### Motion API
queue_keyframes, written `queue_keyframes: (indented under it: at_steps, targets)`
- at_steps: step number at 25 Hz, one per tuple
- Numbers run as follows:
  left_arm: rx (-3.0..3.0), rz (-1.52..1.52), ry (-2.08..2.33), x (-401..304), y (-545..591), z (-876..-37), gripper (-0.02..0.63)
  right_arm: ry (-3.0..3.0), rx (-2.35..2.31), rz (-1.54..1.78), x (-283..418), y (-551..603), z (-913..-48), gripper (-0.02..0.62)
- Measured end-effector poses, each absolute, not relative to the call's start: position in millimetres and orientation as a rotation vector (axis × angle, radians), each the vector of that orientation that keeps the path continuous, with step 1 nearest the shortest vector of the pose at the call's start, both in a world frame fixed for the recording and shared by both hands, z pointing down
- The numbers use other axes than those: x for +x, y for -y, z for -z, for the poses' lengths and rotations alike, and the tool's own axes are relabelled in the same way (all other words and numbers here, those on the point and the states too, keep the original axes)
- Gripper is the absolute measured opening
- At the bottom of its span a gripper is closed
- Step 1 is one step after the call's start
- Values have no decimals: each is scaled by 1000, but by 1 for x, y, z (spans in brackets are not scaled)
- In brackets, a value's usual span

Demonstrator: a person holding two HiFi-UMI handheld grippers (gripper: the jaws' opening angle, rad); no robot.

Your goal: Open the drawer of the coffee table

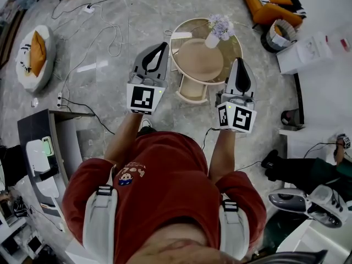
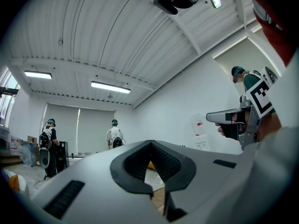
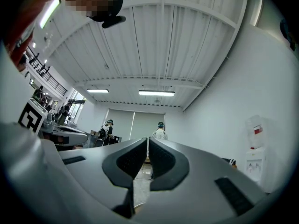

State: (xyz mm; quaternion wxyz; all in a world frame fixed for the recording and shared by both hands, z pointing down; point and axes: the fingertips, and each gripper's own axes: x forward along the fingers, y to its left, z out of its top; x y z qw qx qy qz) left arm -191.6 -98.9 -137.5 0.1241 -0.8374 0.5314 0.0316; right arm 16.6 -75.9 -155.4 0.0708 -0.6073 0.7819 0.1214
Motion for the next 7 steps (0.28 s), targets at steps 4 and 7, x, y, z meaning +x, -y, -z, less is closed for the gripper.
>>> queue_keyframes:
  at_steps: [4, 7]
  targets:
    - [-2431, -104, -1547, -188, 101, 142, 14, -2342, -1835, -356, 21, 80, 155, 28]
    - [-2429, -113, -1545, -186, 105, 145, 14, -2338, -1843, -354, 23, 84, 155, 28]
